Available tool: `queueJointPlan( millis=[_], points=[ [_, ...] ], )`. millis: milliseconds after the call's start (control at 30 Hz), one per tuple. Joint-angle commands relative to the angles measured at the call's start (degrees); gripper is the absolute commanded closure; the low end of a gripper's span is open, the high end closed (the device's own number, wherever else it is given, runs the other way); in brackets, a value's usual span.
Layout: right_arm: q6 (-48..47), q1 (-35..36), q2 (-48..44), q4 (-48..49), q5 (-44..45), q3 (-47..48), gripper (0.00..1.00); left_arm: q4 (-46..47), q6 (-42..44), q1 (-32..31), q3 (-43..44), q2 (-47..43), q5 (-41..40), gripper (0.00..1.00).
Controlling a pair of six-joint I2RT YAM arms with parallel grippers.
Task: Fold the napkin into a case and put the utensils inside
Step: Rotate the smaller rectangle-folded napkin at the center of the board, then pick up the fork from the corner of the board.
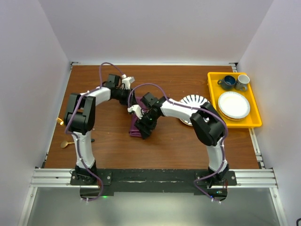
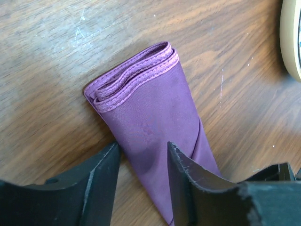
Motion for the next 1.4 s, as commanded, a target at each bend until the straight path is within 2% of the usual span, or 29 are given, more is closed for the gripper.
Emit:
queueJointPlan(
  millis=[0,167,200,267,333,400,433,467,567,633,800,1133,1367],
  points=[
    [0.8,-1.3,-3.9,-2.2,0.1,1.7,0.29,-3.2,2.4,1.3,2.4,-2.5,-0.1,0.49],
    [1.1,-5.0,-8.7,-6.8,0.6,5.1,0.04,-9.6,6.1,5.3,2.4,-13.7,-3.8,0.39],
    [1.3,-5.7,-9.3,-7.0,0.8,6.8,0.02,-12.6,6.2,7.0,2.4,-15.4,-4.8,0.38],
    [2.2,-7.9,-10.8,-6.8,1.4,8.4,0.02,-14.8,6.2,9.2,0.8,-20.7,-8.2,0.33],
    [4.0,-9.5,-12.2,-5.7,2.2,10.5,0.02,-17.7,6.1,13.3,-1.9,-26.4,-12.8,0.21],
    [6.1,-11.3,-13.8,-1.6,6.1,10.8,0.02,-18.7,3.6,16.3,-4.2,-31.8,-19.2,0.2],
    [6.7,-11.6,-15.6,0.3,7.1,10.4,0.02,-19.5,1.2,17.2,-6.0,-33.2,-25.1,0.19],
    [6.6,-11.6,-16.6,4.4,9.2,9.9,0.02,-20.7,0.2,18.0,-6.4,-34.3,-26.9,0.19],
    [5.8,-11.7,-18.2,9.2,12.5,9.3,0.02,-24.5,-5.9,22.6,-10.0,-37.8,-34.6,0.22],
    [5.8,-11.8,-17.6,9.1,14.0,10.1,0.02,-25.2,-9.3,25.0,-13.5,-39.4,-38.8,0.23],
    [4.9,-12.7,-15.3,5.1,12.4,14.4,0.02,-24.9,-12.6,34.5,-19.1,-38.0,-40.9,0.33],
    [5.7,-13.3,-13.7,-0.3,8.9,17.6,0.02,-17.7,-10.7,43.9,-21.5,-30.2,-43.8,0.47],
    [7.1,-13.5,-13.6,-0.7,8.3,17.5,0.02,-11.9,-7.7,46.2,-21.2,-26.3,-42.6,0.57]
  ],
)
